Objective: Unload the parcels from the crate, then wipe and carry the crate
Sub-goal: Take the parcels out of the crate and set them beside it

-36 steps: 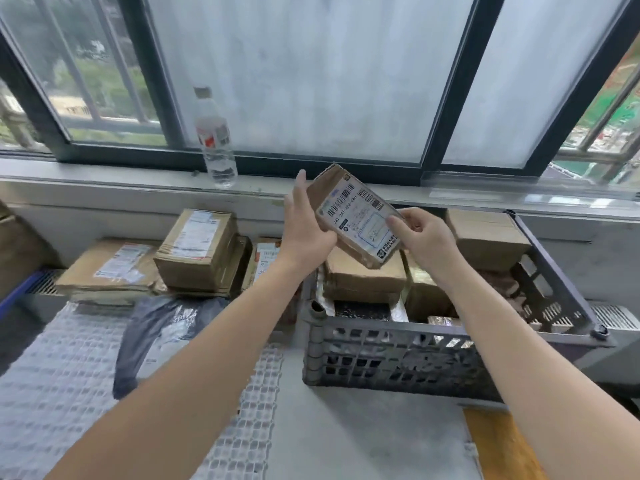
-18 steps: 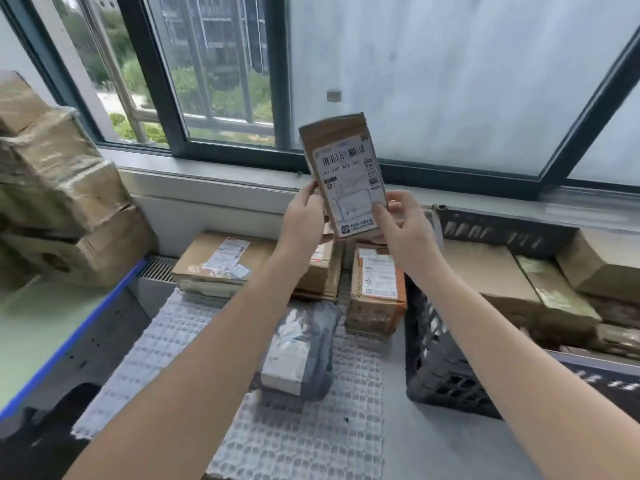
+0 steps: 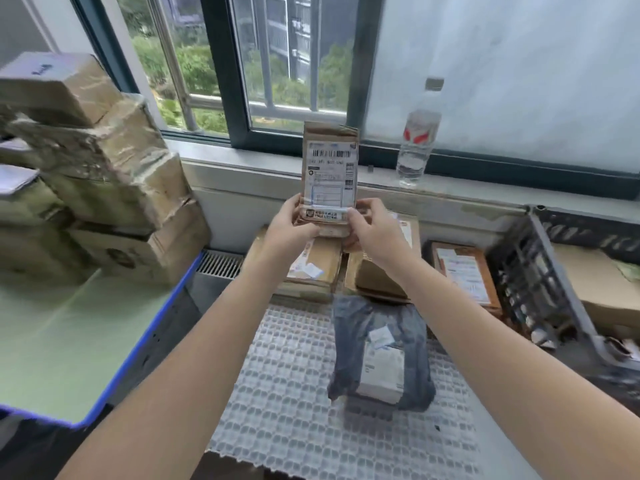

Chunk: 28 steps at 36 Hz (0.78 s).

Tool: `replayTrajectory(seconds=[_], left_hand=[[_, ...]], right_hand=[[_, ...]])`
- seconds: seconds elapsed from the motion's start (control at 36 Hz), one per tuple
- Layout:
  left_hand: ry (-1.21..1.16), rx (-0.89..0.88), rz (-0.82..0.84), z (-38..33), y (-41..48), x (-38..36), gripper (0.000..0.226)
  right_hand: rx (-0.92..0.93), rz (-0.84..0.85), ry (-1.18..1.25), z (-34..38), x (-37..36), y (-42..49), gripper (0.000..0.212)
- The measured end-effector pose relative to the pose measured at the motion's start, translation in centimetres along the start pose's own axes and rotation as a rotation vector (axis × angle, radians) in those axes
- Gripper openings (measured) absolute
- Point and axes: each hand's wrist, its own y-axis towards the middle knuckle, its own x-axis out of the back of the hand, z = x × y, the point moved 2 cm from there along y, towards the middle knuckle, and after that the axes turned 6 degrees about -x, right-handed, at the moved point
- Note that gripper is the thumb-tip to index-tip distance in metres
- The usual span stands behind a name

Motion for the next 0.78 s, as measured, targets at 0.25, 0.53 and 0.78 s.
replayTrajectory(seconds=[0.25, 0.53, 0.78], left_hand=[[0.074, 0.11, -0.08, 4.4, 1.5, 2.8, 0.05], [0.233, 0.099, -0.078, 7.7, 2.7, 3.0, 0.052], [0.261, 0.193, -0.074, 9.9, 5.0, 4.5, 0.079]], right_hand=[[-0.147, 0.069, -0.135, -1.9, -3.7, 1.9, 0.027], [-0.234, 0.067, -0.297, -5.0, -7.1, 5.0, 0.035], [-0.239, 0.168, -0.348, -5.6, -10.2, 7.1, 0.05]])
